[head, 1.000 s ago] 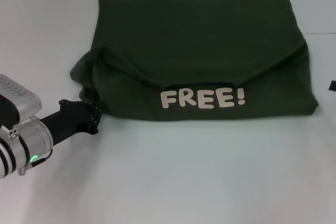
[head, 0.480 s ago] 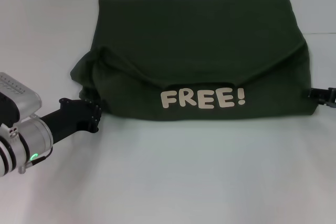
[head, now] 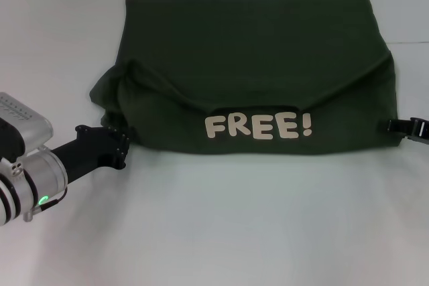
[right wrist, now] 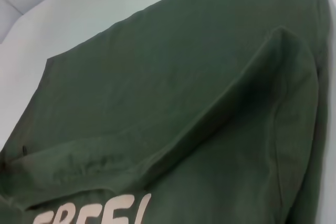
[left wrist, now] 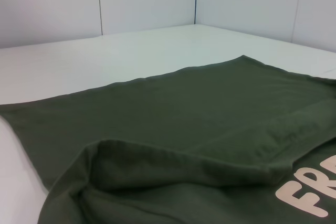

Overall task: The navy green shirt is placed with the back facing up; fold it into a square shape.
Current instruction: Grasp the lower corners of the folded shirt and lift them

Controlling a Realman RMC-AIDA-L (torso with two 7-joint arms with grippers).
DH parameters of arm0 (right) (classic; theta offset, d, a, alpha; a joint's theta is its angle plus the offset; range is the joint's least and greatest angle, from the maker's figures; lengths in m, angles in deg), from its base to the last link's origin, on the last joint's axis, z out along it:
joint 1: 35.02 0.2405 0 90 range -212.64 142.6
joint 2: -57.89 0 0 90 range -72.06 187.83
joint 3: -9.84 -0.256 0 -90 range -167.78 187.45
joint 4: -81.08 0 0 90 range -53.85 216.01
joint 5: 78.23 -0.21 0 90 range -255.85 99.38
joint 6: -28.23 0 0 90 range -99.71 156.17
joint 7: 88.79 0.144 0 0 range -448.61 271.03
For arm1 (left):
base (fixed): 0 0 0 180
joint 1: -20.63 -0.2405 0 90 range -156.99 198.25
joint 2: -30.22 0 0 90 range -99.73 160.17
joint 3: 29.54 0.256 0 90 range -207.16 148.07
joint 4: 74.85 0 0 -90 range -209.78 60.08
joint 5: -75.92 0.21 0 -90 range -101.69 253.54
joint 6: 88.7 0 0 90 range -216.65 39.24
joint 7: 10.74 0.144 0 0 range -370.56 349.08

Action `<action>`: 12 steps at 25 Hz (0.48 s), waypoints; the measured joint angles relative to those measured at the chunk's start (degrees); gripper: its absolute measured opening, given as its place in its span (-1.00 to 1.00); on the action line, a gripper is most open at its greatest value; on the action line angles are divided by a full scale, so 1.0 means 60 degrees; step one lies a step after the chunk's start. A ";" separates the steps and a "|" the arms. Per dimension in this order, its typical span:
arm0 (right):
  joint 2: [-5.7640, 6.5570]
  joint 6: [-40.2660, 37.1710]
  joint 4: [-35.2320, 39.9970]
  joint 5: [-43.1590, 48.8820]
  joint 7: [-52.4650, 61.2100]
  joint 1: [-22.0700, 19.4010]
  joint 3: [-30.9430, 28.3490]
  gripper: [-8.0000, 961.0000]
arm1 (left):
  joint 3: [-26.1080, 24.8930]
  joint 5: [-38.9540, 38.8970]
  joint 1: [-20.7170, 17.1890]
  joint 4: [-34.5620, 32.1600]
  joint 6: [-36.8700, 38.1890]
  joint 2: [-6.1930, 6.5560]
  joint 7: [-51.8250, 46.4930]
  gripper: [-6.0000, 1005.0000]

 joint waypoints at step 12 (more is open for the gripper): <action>-0.0020 -0.0110 0.0045 -0.0104 -0.0436 -0.0152 0.0002 -0.37 | 0.0005 0.0000 -0.0031 0.0001 0.0001 0.0000 -0.0202 -0.99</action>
